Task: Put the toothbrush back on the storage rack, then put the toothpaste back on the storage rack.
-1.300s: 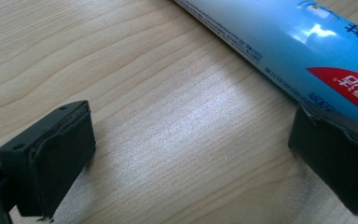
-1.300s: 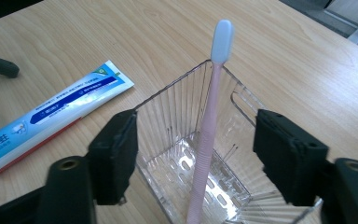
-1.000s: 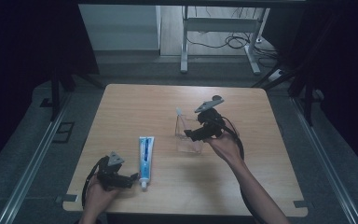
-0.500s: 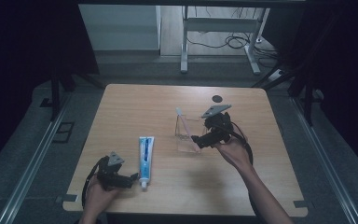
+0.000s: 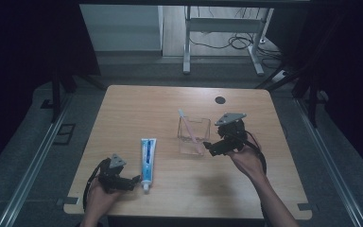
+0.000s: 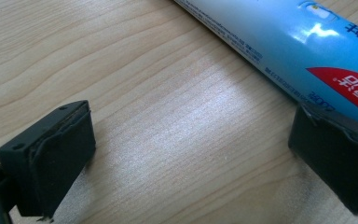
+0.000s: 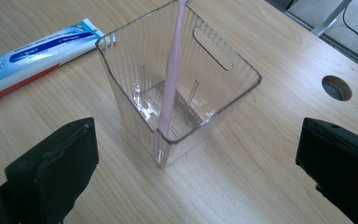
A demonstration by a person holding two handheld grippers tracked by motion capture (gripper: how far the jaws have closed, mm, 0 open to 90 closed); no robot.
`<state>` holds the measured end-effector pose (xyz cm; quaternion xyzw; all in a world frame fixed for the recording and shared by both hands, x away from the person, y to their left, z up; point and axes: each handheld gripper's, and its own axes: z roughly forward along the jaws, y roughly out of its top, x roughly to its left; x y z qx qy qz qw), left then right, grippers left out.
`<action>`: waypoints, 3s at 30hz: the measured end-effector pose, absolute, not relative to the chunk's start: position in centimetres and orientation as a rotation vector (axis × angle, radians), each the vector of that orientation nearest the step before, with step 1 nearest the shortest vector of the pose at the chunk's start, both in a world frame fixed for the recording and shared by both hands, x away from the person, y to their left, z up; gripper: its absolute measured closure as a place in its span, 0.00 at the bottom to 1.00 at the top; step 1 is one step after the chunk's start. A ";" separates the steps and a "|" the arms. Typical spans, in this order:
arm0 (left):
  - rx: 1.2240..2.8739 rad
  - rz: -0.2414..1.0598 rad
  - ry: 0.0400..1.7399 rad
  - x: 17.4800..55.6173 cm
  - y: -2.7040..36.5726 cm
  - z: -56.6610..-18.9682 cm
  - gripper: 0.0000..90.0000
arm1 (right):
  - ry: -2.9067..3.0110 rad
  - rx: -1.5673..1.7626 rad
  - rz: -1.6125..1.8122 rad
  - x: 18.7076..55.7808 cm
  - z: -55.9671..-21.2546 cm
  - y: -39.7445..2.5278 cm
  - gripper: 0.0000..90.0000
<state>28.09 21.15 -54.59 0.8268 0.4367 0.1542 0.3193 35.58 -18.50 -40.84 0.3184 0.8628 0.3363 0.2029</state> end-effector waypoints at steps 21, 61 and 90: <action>2.166 0.404 1.159 28.0 21.1 -54.6 0.01 | 2.385 0.984 0.917 32.8 -44.6 -22.8 0.00; 2.171 0.405 1.148 28.1 21.2 -54.6 0.01 | 2.353 1.171 0.875 29.6 -53.4 -27.1 0.00; 2.081 0.386 1.155 27.9 22.0 -51.2 0.16 | 2.320 1.223 0.946 29.2 -54.3 -28.1 0.00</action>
